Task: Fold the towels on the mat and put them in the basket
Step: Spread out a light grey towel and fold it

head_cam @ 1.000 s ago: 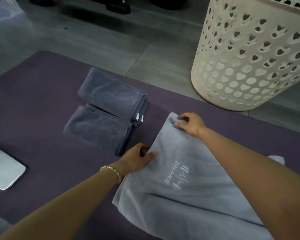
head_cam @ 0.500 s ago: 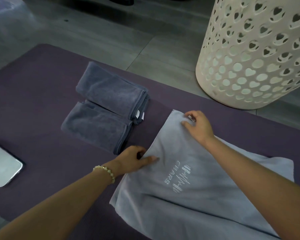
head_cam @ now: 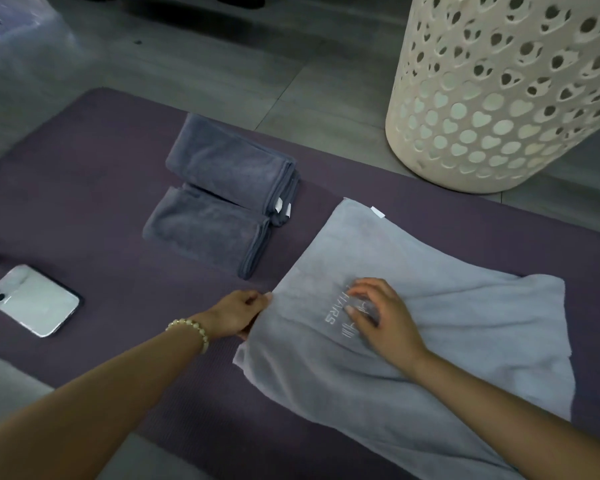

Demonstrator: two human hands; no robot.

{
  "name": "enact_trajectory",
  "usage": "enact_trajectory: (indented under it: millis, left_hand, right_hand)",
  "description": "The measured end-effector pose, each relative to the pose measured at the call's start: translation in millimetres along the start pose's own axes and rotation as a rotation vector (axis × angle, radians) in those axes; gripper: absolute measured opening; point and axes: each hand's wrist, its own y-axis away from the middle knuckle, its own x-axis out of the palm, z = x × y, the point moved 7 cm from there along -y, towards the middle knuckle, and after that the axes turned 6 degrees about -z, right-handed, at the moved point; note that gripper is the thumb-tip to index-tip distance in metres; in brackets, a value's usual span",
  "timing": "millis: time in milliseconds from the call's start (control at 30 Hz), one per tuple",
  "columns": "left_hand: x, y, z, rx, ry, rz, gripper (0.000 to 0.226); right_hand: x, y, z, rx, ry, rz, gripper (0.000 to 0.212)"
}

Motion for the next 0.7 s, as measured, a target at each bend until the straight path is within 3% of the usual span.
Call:
enact_trajectory:
  millis: [100,200,467,633,700]
  left_hand:
    - [3.0,14.4,20.2,-0.004,-0.146,0.055,0.053]
    - [9.7,30.8,20.1,0.007,-0.167,0.166,0.048]
    - [-18.9,38.2,-20.6,0.090,0.282,0.016,0.032]
    - [-73.9,36.0,-37.8,0.027,-0.037,-0.075,0.031]
    - [-77.5,28.6,-44.3,0.065,-0.041,-0.105,0.031]
  right_hand:
    - [6.1,14.4,12.4,0.024,-0.028,0.028,0.040]
    - [21.2,22.3,18.7,0.092,-0.048,0.170,0.040]
    - [25.3,-8.9,39.5,0.371,-0.252,0.336,0.023]
    - [15.0,-32.1,39.0,0.439,-0.339,0.394,0.019]
    - [3.1,-56.1,28.3,0.408,-0.272,0.270,0.018]
